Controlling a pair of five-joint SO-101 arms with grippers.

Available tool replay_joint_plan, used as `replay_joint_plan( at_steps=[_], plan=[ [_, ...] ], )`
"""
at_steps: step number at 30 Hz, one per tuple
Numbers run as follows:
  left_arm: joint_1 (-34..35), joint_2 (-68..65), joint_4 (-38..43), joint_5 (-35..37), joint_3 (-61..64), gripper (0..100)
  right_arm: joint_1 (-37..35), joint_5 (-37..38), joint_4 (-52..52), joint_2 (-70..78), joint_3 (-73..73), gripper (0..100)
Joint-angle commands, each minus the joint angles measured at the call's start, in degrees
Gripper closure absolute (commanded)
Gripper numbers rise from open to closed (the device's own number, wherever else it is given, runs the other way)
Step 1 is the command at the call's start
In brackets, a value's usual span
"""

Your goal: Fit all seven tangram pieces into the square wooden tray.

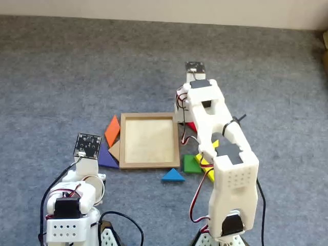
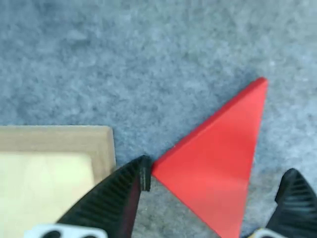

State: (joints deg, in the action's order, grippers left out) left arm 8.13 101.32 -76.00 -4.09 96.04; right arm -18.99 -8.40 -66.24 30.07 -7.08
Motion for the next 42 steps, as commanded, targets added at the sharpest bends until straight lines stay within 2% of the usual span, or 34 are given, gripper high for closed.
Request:
replay_joint_plan(
  at_steps=[1, 12, 29, 32, 37, 42],
  plan=[
    [-1.01, 2.95, -0.35, 0.26, 1.10, 100, 0.22, -1.23, 1.63, -1.45, -3.30, 61.6],
    [-1.01, 2.95, -0.35, 0.26, 1.10, 100, 0.31, -4.04, 1.63, -1.45, -3.30, 61.6],
    [-1.01, 2.95, -0.35, 0.26, 1.10, 100, 0.22, -4.31, 2.42, -1.45, -3.30, 61.6],
    [-1.01, 2.95, -0.35, 0.26, 1.10, 100, 0.22, -6.59, 2.33, -1.45, -2.95, 61.7],
    [-1.01, 2.95, -0.35, 0.26, 1.10, 100, 0.22, -6.77, 1.19, -1.36, -3.03, 67.6],
    [-1.01, 2.95, -0.35, 0.26, 1.10, 100, 0.22, -6.77, 1.10, -1.36, -2.95, 67.8]
  ],
)
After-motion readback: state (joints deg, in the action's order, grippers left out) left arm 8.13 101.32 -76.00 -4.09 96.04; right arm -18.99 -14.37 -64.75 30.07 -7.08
